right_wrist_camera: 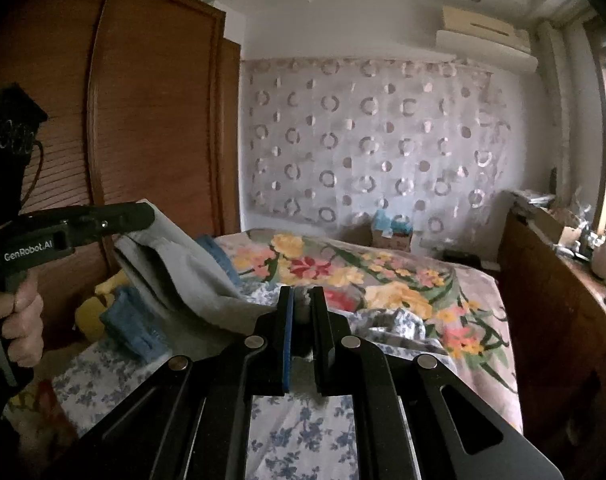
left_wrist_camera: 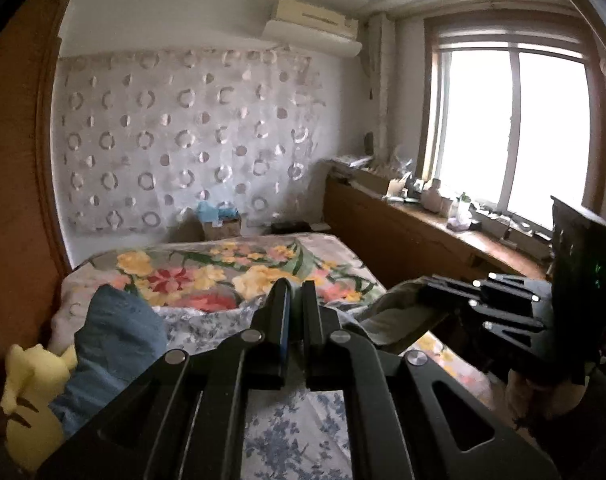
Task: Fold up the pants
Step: 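Lift the pants hem with both grippers and fold it over toward the waistband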
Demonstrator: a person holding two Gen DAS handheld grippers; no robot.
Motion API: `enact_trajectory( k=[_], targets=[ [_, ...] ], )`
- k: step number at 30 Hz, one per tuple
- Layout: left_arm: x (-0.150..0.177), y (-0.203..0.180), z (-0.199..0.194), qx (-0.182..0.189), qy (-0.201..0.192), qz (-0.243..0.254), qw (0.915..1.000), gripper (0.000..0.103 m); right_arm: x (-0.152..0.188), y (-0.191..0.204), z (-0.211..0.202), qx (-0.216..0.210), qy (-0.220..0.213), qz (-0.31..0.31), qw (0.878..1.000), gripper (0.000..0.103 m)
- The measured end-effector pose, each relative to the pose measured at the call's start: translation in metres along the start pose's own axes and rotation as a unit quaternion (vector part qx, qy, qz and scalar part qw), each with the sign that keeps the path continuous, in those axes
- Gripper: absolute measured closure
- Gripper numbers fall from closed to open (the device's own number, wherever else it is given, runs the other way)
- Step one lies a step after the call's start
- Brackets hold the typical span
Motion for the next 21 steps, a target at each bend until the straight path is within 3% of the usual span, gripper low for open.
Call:
enact_trajectory(
  k=[5, 11, 15, 21],
  targets=[
    [0.047, 0.011, 0.019, -0.005, 0.056, -0.005, 0.9984, 0.098, 0.031, 0.017, 0.025, -0.012, 0.043, -0.018, 0.999, 0.096],
    [0.131, 0.015, 0.039, 0.011, 0.133, -0.002, 0.9911, 0.097, 0.090, 0.049, 0.047, -0.057, 0.098, -0.029, 0.993, 0.095],
    [0.162, 0.017, 0.038, 0.022, 0.146, -0.012, 0.9889, 0.097, 0.112, 0.058, 0.052, -0.079, 0.115, -0.012, 0.990, 0.095],
    [0.180, 0.008, 0.026, 0.030, 0.145, -0.008, 0.9890, 0.097, 0.132, 0.044, 0.043, -0.089, 0.117, 0.029, 0.989, 0.095]
  ],
)
Point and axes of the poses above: each gripper's, at about its wrist camera, not at the fingertips, and z roughly the way its jaws point, y to its left, x to its underside, the point moved 1 cm from there along z, roughly the way its jaws point, and after that the axes turned 12 degrees about y, right-handed, at the moved point
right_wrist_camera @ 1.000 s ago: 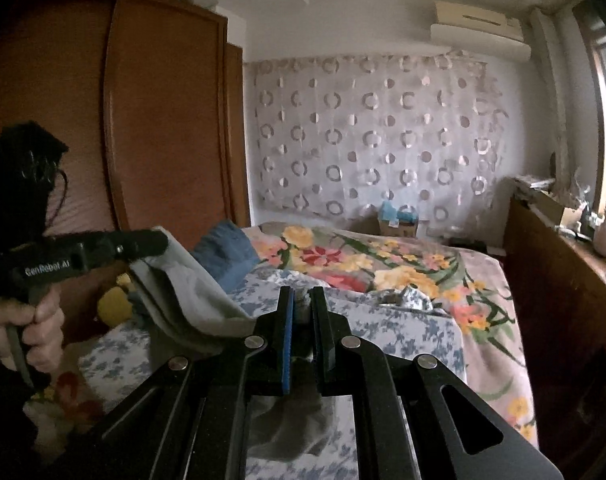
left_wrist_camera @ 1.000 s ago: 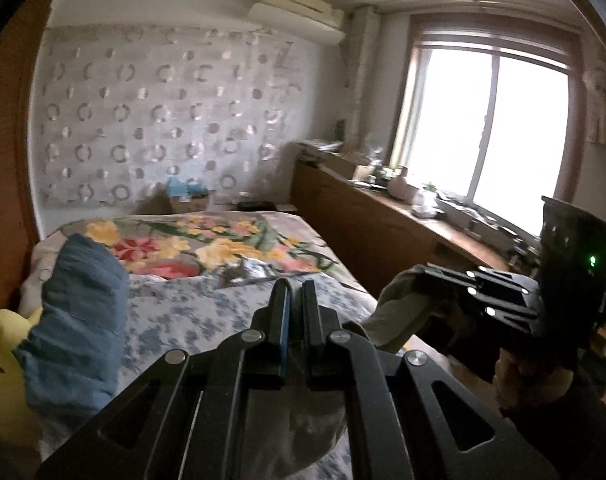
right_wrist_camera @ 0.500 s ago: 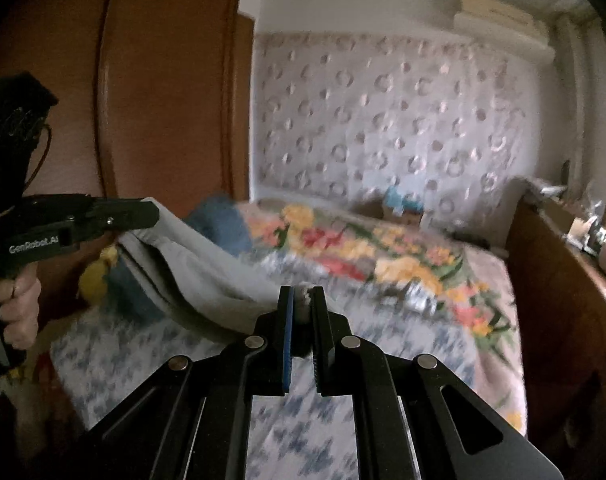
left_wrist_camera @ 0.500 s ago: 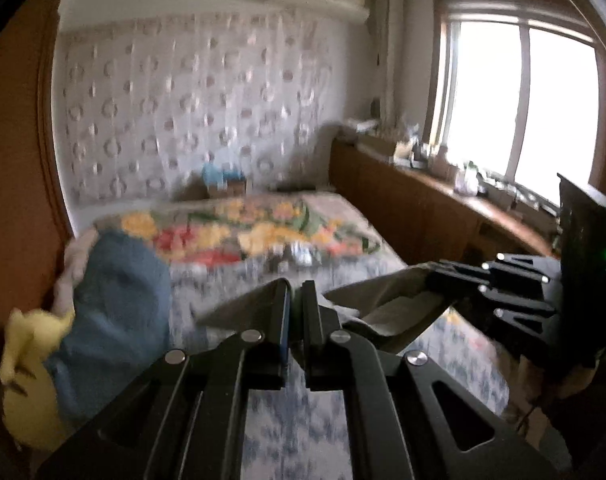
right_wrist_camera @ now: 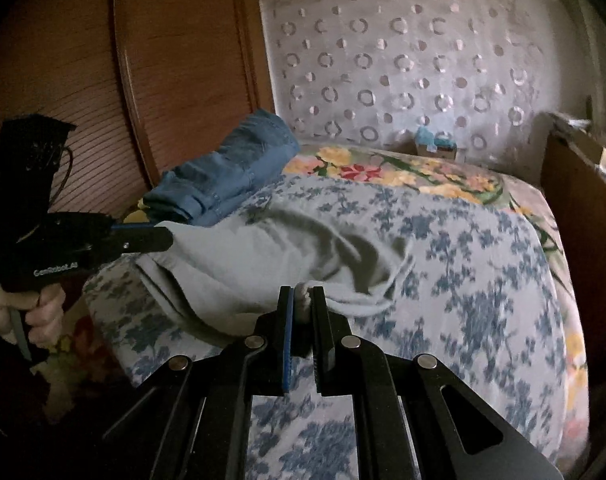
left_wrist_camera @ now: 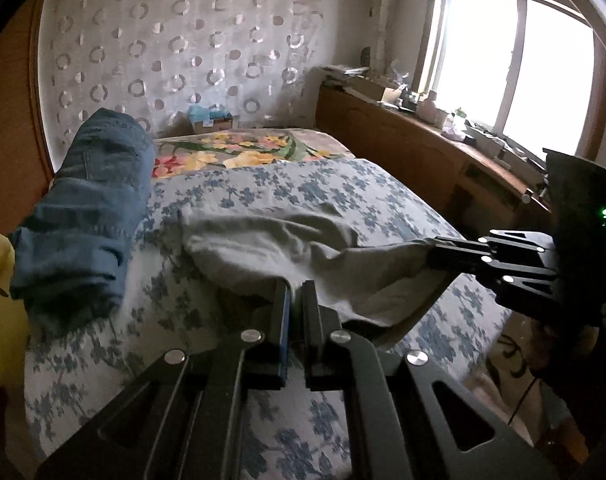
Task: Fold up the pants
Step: 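Lift the pants hem with both grippers and fold it over toward the waistband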
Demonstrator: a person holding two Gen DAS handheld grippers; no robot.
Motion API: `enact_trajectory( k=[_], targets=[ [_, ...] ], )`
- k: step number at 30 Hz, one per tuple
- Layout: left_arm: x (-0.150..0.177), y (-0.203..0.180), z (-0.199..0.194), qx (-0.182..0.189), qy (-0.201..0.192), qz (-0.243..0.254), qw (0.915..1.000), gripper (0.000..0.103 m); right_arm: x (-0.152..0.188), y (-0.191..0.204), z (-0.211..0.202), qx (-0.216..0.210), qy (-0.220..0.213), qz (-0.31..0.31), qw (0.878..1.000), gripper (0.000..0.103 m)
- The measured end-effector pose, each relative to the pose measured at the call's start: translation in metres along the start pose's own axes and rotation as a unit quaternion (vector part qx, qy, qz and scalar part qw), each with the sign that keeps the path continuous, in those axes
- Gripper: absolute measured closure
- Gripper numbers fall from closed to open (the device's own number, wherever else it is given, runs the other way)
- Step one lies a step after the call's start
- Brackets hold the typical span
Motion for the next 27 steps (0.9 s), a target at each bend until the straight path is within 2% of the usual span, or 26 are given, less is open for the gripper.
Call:
enact_trajectory(
  k=[3, 7, 13, 27],
  targets=[
    [0.012, -0.002, -0.001, 0.021, 0.001, -0.007, 0.9998, 0.097, 0.023, -0.002, -0.011, 0.002, -0.001, 0.014, 1.000, 0.095],
    [0.024, -0.005, -0.005, 0.033, -0.001, -0.014, 0.9994, 0.097, 0.037, 0.000, -0.012, -0.001, -0.008, 0.025, 1.000, 0.095],
    [0.043, -0.015, -0.010, 0.021, -0.003, -0.009, 0.9997, 0.097, 0.054, 0.007, -0.017, -0.009, -0.011, 0.036, 0.999, 0.095],
    [0.072, -0.024, -0.018, 0.019, -0.004, -0.012, 0.9997, 0.097, 0.083, 0.019, -0.034, -0.008, -0.012, 0.040, 0.999, 0.095]
  ],
)
Point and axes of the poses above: each gripper's, at about its wrist camera, not at the fingertips, and z roughly the way its jaws point, y to its left, x to its underside, the point moved 1 cm from there along z, roughly the way its jaws point, and after that the axes turned 12 degrees about y, right-handed, at the moved point
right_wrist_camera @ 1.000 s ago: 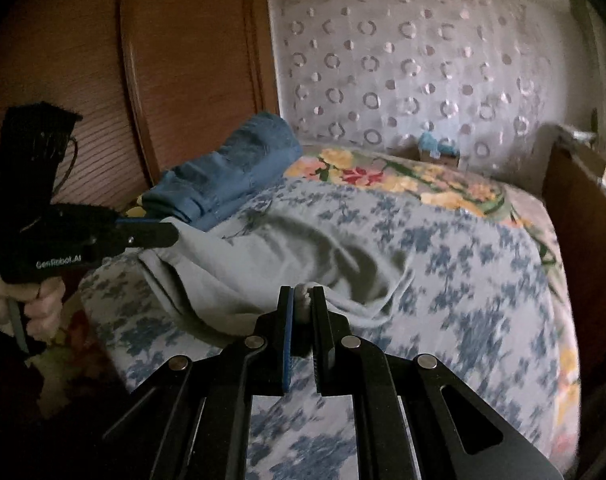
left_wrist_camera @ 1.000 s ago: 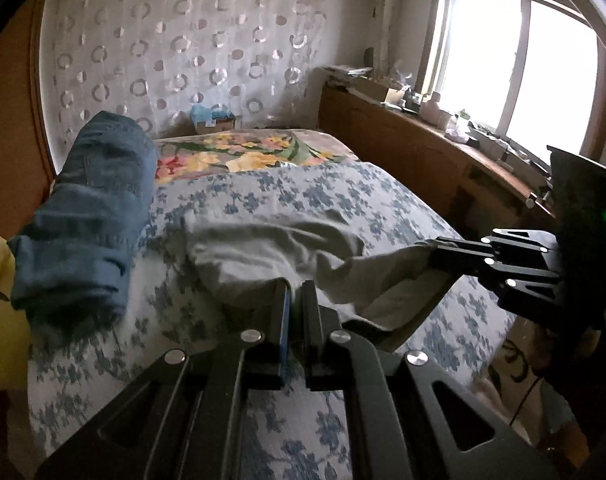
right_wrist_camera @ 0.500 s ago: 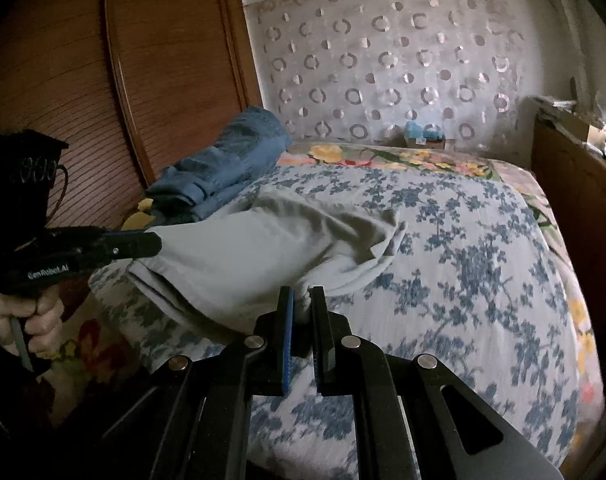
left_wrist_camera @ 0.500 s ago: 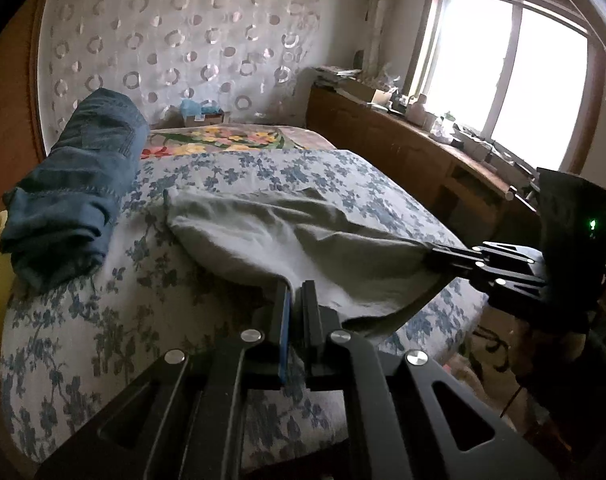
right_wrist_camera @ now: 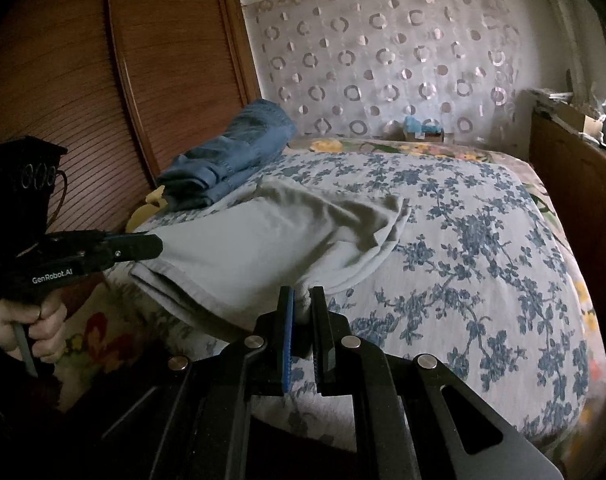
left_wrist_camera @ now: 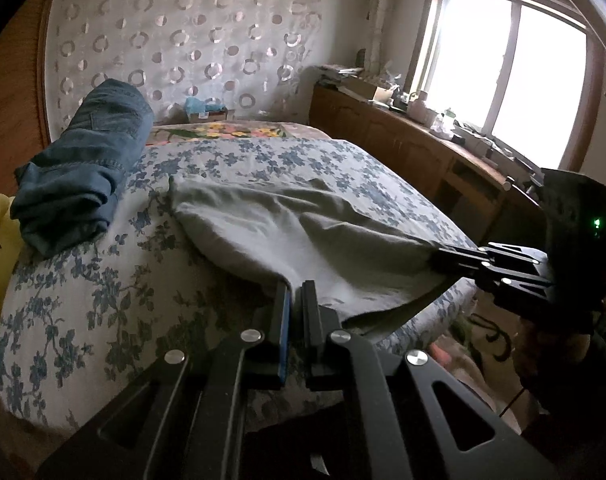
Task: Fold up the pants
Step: 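Lift the pants hem with both grippers and fold it over toward the waistband, then lower the folded hem onto the pants and open both grippers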
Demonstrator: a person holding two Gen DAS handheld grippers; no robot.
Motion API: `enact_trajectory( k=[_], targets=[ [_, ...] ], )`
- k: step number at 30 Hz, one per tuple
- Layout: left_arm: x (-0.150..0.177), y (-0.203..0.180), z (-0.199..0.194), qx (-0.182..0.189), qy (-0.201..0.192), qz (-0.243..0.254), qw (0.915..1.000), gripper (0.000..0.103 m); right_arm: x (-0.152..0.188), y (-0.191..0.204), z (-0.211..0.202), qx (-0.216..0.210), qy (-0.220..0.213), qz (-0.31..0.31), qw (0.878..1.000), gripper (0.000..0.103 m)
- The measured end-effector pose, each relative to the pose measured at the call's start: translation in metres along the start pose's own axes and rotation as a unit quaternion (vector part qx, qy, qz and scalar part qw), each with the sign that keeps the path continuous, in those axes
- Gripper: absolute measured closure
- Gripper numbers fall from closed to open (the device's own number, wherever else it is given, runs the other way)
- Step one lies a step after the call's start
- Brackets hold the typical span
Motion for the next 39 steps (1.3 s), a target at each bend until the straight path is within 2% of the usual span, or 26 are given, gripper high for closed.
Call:
enact_trajectory(
  k=[15, 24, 31, 39],
  targets=[
    [0.015, -0.014, -0.013, 0.007, -0.008, 0.012, 0.9999, 0.097, 0.010, 0.004, -0.016, -0.015, -0.007, 0.004, 1.000, 0.095],
    [-0.003, -0.001, -0.009, 0.001, -0.022, 0.004, 0.9998, 0.097, -0.010, -0.007, 0.000, -0.007, -0.018, 0.011, 1.000, 0.095],
    [-0.037, 0.014, -0.002, -0.006, -0.039, -0.004, 0.9992, 0.097, -0.040, -0.013, 0.019, 0.011, -0.020, 0.010, 1.000, 0.095],
    [-0.069, 0.030, 0.021, -0.030, -0.034, -0.004, 0.9990, 0.097, -0.069, -0.029, 0.055, 0.029, -0.006, 0.020, 0.999, 0.095]
  ],
)
Point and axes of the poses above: each gripper's, at about its wrist camera, not at the fingertips, and z roughly the way its jaws point, y to its left, x to its underside, the point moved 1 cm from there along z, roughly the way its jaws point, and after that the axes turned 12 degrees about y, right-handed, at the moved point
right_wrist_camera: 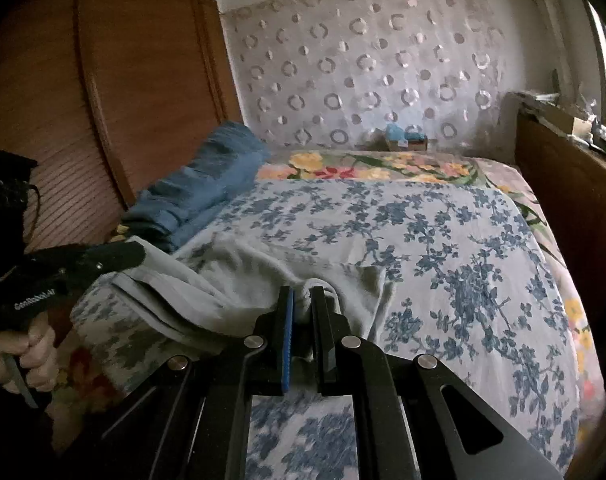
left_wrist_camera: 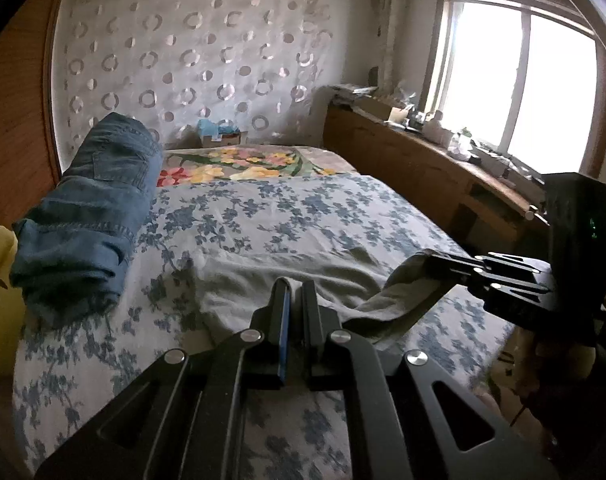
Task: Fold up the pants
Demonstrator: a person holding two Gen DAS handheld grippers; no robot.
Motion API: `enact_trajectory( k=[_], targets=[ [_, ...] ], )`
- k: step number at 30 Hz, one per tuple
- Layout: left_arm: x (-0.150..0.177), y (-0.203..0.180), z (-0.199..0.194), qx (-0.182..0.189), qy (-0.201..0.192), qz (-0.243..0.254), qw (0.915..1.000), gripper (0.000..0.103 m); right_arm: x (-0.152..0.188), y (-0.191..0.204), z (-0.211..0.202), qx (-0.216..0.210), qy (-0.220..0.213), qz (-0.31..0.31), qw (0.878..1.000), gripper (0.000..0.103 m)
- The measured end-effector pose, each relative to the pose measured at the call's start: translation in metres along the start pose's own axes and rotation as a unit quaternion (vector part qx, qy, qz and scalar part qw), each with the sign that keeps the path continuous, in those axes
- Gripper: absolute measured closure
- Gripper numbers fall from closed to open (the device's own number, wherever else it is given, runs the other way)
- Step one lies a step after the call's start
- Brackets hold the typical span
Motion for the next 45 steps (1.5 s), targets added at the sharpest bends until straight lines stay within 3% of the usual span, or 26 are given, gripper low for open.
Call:
enact_trajectory(
  k=[10, 11, 13, 14, 18, 22, 25, 35, 41, 45],
  targets=[
    [0.003, 0.000, 0.008, -0.011, 0.010, 0.009, 0.9998, 0.095, -0.004, -0.006, 0.021, -0.006, 0.014, 0.018, 1.000, 0.093],
    [0.004, -0.001, 0.007, -0.010, 0.009, 0.014, 0.9998, 0.092, -0.005, -0.007, 0.021, -0.004, 0.011, 0.020, 1.000, 0.092],
    [0.005, -0.003, 0.005, -0.006, 0.011, 0.023, 0.9997, 0.069, -0.004, -0.009, 0.019, 0.003, 0.009, 0.019, 1.000, 0.089],
    [0.005, -0.003, 0.002, -0.005, 0.009, 0.026, 0.9996, 0.063, -0.005, -0.009, 0.017, 0.005, 0.007, 0.019, 1.000, 0.087],
    [0.006, -0.003, -0.006, -0.030, 0.000, 0.028, 0.9991, 0.058, -0.003, -0.013, 0.006, 0.018, -0.012, 0.022, 1.000, 0.075],
    [0.010, 0.004, -0.010, -0.019, 0.001, 0.025, 0.9995, 0.053, 0.002, -0.018, -0.005, 0.020, -0.025, 0.027, 0.999, 0.062],
    [0.019, 0.009, -0.004, -0.012, 0.019, 0.025, 0.9994, 0.052, 0.010, -0.019, -0.009, 0.018, -0.024, 0.020, 0.999, 0.062],
    [0.040, 0.028, 0.036, 0.003, 0.091, 0.006, 0.9959, 0.053, 0.018, -0.027, 0.033, -0.002, 0.063, 0.018, 0.998, 0.062],
    [0.047, 0.023, 0.054, 0.004, 0.128, 0.024, 0.9914, 0.053, 0.015, -0.026, 0.054, -0.008, 0.104, 0.018, 0.994, 0.062],
    [0.049, 0.017, 0.061, -0.001, 0.137, 0.033, 0.9900, 0.053, 0.016, -0.030, 0.060, -0.013, 0.107, 0.022, 0.994, 0.062]
  ],
)
Point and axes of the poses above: each gripper's, at about its wrist camera, not at the fingertips, and z roughly the way its jaws point, y to its left, x to its underside, the point moved 1 cm from there along z, roughly the way its jaws point, and after that the axes turned 12 degrees about y, right-handed, at the moved point
